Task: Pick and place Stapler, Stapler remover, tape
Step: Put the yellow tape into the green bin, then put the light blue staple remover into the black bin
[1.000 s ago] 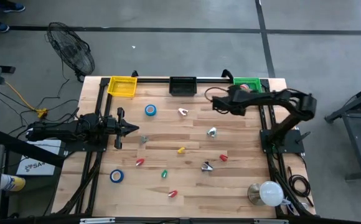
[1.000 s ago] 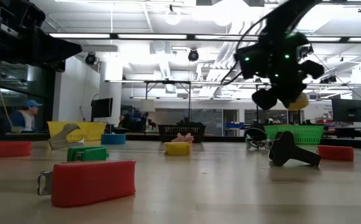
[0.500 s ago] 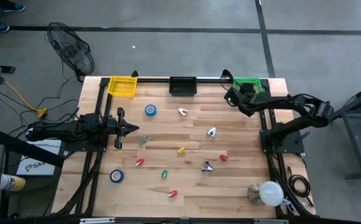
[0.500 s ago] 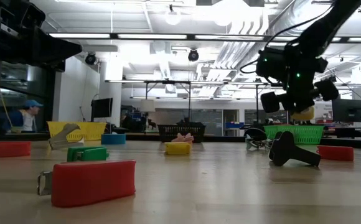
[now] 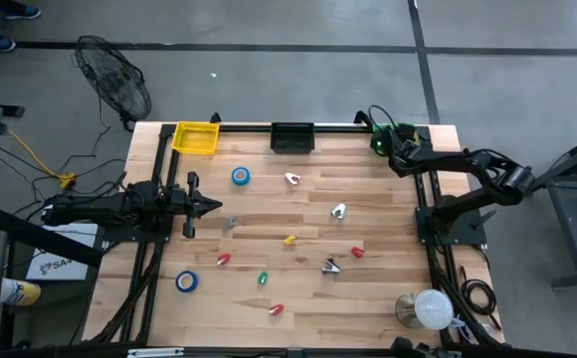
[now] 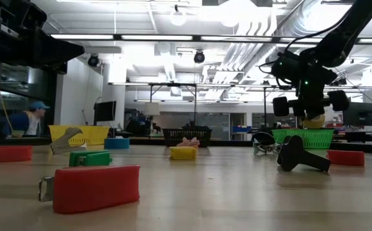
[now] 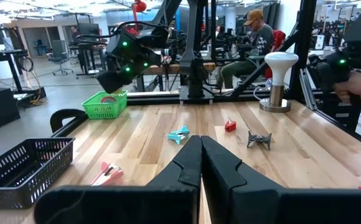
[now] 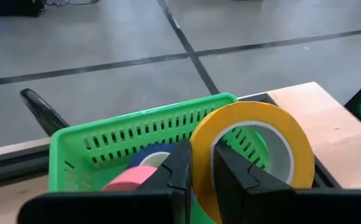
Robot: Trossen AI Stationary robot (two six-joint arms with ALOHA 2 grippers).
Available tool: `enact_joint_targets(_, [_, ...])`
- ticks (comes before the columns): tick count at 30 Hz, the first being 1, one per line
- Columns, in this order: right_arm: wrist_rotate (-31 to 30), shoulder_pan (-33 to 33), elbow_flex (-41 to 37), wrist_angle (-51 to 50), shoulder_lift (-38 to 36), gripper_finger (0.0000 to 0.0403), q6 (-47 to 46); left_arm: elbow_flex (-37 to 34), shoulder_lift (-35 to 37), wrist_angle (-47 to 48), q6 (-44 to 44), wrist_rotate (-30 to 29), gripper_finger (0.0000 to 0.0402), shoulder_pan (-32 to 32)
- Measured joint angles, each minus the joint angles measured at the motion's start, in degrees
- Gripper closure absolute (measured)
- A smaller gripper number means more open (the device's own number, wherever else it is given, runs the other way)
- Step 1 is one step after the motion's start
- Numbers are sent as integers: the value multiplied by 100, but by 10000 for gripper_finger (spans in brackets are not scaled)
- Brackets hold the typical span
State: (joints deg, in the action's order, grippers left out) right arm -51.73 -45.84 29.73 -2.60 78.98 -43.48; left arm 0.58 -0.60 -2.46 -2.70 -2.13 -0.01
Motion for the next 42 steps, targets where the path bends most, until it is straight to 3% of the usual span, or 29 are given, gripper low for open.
enact_joint_targets(16, [-33, -37, 0, 84, 211, 356, -149, 2, 0, 0, 0, 0, 400, -2])
enact_joint_targets(35, [-17, -38, 3, 77, 219, 246, -151, 2, 0, 0, 0, 0, 400, -1])
enact_joint_targets(42, [-34, 20, 4, 79, 189, 222, -61, 2, 0, 0, 0, -2, 400, 0])
